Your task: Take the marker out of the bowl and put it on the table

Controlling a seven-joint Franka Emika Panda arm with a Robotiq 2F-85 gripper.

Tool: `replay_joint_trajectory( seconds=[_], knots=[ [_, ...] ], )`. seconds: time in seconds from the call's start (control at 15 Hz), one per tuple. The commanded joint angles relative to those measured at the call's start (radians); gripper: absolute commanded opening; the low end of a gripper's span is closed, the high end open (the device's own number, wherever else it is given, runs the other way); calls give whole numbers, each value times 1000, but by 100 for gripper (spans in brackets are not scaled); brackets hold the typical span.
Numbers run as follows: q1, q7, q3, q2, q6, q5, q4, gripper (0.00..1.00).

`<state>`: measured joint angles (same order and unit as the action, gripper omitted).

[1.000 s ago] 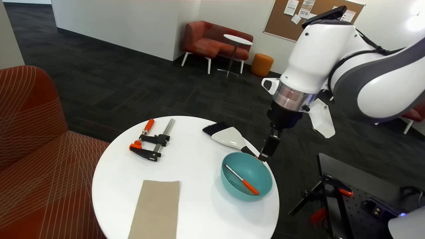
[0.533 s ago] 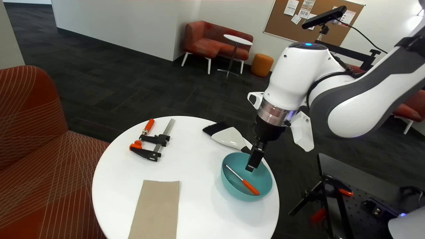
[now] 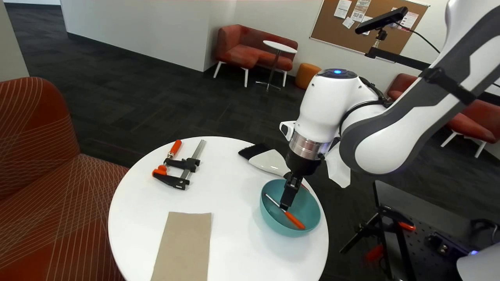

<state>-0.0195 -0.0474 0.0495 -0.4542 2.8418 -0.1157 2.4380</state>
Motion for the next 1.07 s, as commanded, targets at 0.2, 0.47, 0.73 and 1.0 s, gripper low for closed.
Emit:
replay_joint_trajectory(
  seconds=[0.2, 0.47, 0.73, 1.0],
  knots=[
    [-1, 15, -10, -97, 38, 39, -63, 100],
    [1, 14, -9, -128, 37, 41, -85, 75],
    [3, 12, -7, -141, 38, 41, -97, 50],
    [-1, 15, -10, -146, 41, 43, -102, 21]
  ],
)
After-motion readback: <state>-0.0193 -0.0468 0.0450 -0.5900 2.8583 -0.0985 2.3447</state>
